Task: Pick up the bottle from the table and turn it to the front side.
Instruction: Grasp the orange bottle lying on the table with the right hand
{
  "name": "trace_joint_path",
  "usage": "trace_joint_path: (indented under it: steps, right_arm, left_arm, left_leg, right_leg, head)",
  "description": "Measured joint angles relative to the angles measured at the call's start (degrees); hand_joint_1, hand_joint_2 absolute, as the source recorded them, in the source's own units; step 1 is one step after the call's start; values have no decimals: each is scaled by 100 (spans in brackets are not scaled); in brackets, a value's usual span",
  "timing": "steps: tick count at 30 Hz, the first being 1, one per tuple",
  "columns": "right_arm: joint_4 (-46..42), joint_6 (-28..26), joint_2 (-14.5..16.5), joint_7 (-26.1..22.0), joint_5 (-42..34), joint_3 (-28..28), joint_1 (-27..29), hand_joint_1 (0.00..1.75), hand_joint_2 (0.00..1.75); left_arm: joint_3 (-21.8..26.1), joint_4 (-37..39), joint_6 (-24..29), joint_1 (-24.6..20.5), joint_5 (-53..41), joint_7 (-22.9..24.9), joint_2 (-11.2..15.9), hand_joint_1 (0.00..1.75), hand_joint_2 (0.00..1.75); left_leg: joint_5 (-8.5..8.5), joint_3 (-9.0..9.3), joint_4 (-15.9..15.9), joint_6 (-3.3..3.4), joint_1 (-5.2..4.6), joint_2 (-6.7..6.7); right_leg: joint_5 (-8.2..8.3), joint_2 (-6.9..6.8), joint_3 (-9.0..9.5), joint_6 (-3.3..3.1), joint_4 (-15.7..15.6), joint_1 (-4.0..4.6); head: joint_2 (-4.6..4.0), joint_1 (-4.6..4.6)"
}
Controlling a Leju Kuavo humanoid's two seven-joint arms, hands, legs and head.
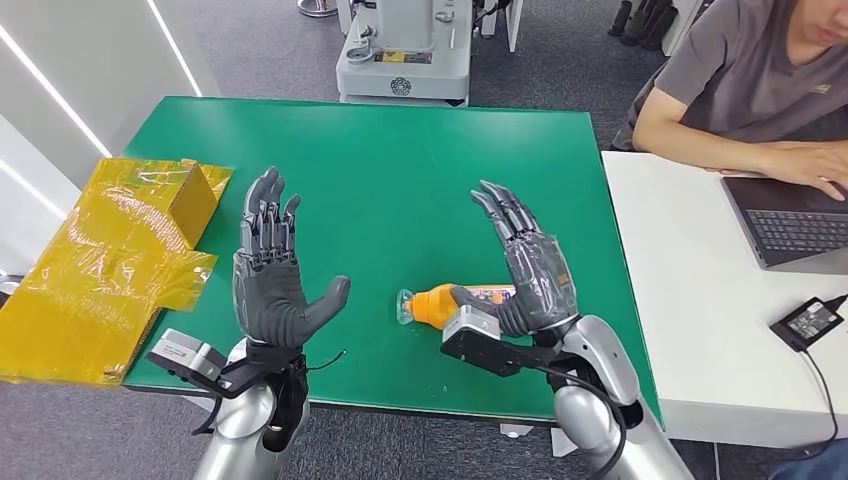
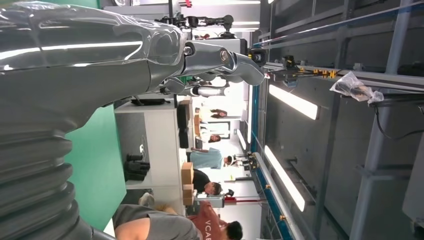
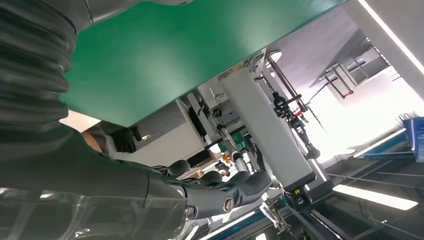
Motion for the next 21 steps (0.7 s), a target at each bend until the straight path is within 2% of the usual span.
trace_joint_path:
  steps: [4, 10, 13, 16, 21]
  right_arm:
    - [178, 681, -160, 172, -17, 56, -365, 0, 175]
    - [1089, 2231, -592, 185, -401, 393, -1613, 0, 175]
    - [1604, 2817, -825, 144, -763, 718, -2202, 0, 175]
    - [2044, 3051, -1023, 141, -1009, 1110, -2607, 0, 175]
    - [2458, 3070, -1179, 143, -1103, 1517, -2866, 0, 175]
  left_arm:
    - [-2, 0, -32, -55, 8, 48, 3, 0, 175]
    - [-22, 0, -37, -93, 102, 117, 17, 0, 175]
    - [-61, 0, -19, -97, 157, 175, 36, 0, 175]
    - [-105, 0, -37, -123, 200, 224, 44, 0, 175]
    - [-144, 0, -51, -171, 209, 270, 49, 0, 175]
  left_leg:
    - [1, -1, 0, 0, 0, 1]
    - [13, -1, 4, 11, -2, 0]
    - [13, -2, 6, 11, -2, -5]
    - [13, -3, 7, 11, -1, -6]
    - [12, -4, 6, 12, -1, -7]
  right_leg:
    - [1, 1, 1, 0, 0, 0]
    - [15, -1, 1, 5, 0, -2]
    - [16, -5, 2, 5, 0, -2]
    - [15, -5, 2, 5, 0, -2]
    - [14, -4, 0, 6, -1, -1]
  head:
    - [0, -1]
    - [0, 0]
    - [0, -1]
    - [0, -1]
    - [0, -1]
